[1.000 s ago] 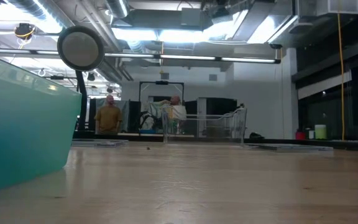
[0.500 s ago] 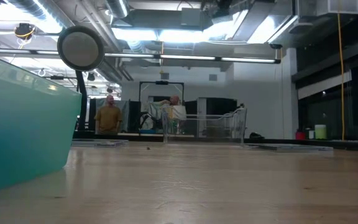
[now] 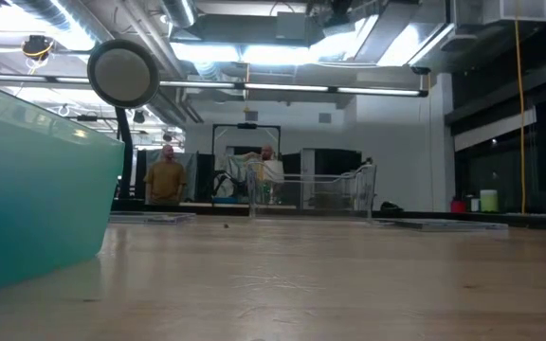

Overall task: Pick & place jewel cases by type
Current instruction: Put the bottom black CD case into the transparent bin

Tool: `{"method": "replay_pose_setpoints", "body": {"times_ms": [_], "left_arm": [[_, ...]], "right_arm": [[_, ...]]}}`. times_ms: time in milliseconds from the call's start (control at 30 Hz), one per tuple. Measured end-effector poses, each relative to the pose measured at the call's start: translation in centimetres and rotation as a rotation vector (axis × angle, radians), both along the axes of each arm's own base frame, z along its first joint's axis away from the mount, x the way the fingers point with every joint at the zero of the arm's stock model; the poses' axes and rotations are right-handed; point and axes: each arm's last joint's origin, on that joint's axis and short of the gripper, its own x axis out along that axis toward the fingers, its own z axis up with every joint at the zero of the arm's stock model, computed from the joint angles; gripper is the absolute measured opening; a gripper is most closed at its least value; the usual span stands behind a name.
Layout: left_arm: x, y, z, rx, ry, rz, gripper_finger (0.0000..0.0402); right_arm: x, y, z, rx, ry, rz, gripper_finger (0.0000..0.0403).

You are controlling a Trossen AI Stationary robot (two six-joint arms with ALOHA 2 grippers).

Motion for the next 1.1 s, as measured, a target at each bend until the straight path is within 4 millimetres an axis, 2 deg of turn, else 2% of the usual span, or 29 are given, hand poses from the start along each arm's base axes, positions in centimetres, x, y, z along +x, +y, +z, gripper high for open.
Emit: {"method": "replay_pose_setpoints", "body": {"times_ms": [333, 467, 600, 800, 1100], "left_arm": [[0.0, -0.3, -1.7, -0.619, -0.188, -0.072, 0.0022], [0.0, -0.3, -1.9, -0.795, -0.248, -0.088, 0.0022], [0.1, -0.3, -1.9, -0.825, -0.254, -0.099, 0.0022], [0.2, 0.2, -2.0, -0.732, -0.235, -0.042, 0.0022], [1.0, 2.9, -4.0, -0.728, -0.178, 0.127, 0.0024]], "right_arm": [[-0.2, 0.0, -0.6, -0.044, 0.049, 0.017, 0.0007], [-0.2, 0.1, -0.7, -0.055, 0.057, 0.023, 0.0007], [-0.3, 0.1, -0.8, -0.071, 0.068, 0.03, 0.0007], [-0.4, 0.1, -1.0, -0.09, 0.082, 0.038, 0.0007], [-0.8, -0.1, -2.0, -0.235, 0.165, 0.044, 0.0007]]}}
